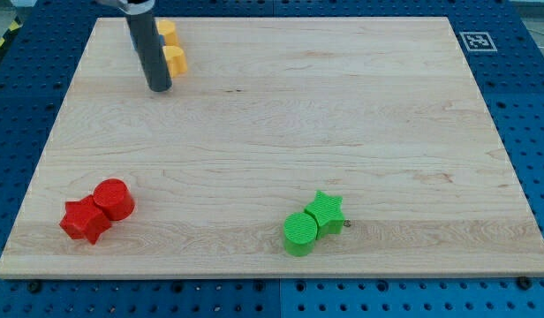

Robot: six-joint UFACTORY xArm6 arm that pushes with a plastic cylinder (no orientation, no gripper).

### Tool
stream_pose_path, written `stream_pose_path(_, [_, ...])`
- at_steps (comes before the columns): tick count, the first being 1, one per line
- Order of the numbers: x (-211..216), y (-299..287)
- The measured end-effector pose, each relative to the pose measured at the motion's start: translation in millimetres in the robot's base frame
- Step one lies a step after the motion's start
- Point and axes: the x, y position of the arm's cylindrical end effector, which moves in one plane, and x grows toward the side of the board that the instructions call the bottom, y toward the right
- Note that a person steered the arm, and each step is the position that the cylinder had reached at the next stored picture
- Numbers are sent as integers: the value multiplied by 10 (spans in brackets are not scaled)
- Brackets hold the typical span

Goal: Move the yellow heart right to the blue triangle

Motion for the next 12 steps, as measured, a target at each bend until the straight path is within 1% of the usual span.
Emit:
stream_pose_path(1, [-31, -42])
stream_pose_path(2, [85, 221])
stream_pose_path(3, [85, 224])
stream_pose_path(4, [-13, 223])
stream_pose_path(6, [-35, 198])
stream_pose_path(8, [-191, 6])
stream_pose_path(9, [-245, 6])
stream_pose_path(11, [-151, 438])
stream_pose_path(12, [-172, 446])
